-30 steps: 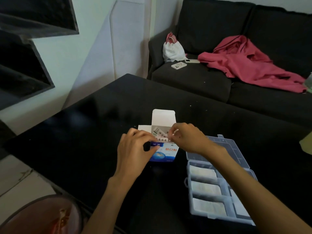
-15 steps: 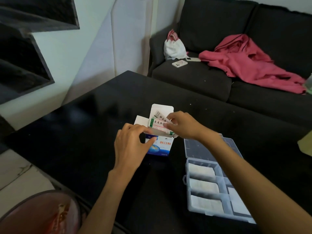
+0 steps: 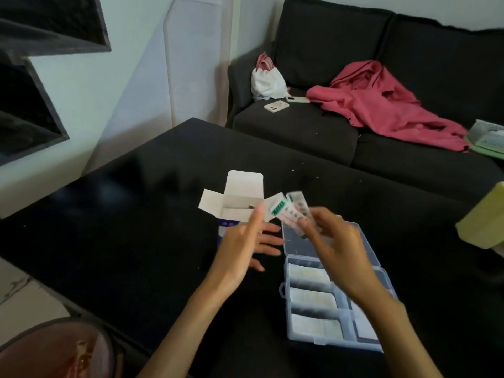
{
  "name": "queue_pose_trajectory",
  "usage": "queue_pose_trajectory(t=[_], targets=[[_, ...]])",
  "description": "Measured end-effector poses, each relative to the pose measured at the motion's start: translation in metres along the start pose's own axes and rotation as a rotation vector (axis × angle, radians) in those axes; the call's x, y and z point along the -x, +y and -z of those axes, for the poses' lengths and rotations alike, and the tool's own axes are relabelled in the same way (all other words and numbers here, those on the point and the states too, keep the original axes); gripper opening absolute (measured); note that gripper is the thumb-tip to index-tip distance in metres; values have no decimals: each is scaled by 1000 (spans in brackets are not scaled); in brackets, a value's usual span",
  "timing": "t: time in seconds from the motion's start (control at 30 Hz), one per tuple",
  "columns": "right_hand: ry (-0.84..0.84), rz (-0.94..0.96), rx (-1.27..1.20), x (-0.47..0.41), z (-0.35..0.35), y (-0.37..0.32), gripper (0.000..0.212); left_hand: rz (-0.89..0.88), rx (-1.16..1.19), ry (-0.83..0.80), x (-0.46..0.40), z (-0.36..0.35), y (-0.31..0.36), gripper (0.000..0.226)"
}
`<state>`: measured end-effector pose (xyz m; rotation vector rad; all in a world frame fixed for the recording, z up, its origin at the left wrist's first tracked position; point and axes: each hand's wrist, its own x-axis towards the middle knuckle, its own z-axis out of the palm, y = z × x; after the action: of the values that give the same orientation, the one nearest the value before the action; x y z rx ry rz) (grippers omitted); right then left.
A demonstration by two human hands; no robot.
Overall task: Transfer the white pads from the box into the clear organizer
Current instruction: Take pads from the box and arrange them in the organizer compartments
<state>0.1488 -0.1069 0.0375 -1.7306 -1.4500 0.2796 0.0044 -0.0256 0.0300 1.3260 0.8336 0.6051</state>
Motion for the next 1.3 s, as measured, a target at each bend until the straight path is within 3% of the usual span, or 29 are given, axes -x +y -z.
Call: queue_pose_trajectory(t=[0.1,0.4,0.63,0.87,1.03,1.17,1.3], targets=[[53,36,169,29,0,18,34,20,10,-186,10,-31,-11,23],[35,97,310,55,7,48,32,53,90,-132,0,-60,-38,12],[-56,-209,-6,56,-4,56,27,183,214,-203,-13,-47,-43,26],[111,-366,-178,48,0,52,27,127,90,-217,-9,-42,-44,20],[80,-400,-225,48,-1,49,20,49,5,-50,-7,-49,-50,15],[171,-440,-205,47,3,56,15,141,90,-179,-8,-48,-48,13],[163,-410,-189,47,3,60,19,147,58,-157,-10,-45,-47,19]])
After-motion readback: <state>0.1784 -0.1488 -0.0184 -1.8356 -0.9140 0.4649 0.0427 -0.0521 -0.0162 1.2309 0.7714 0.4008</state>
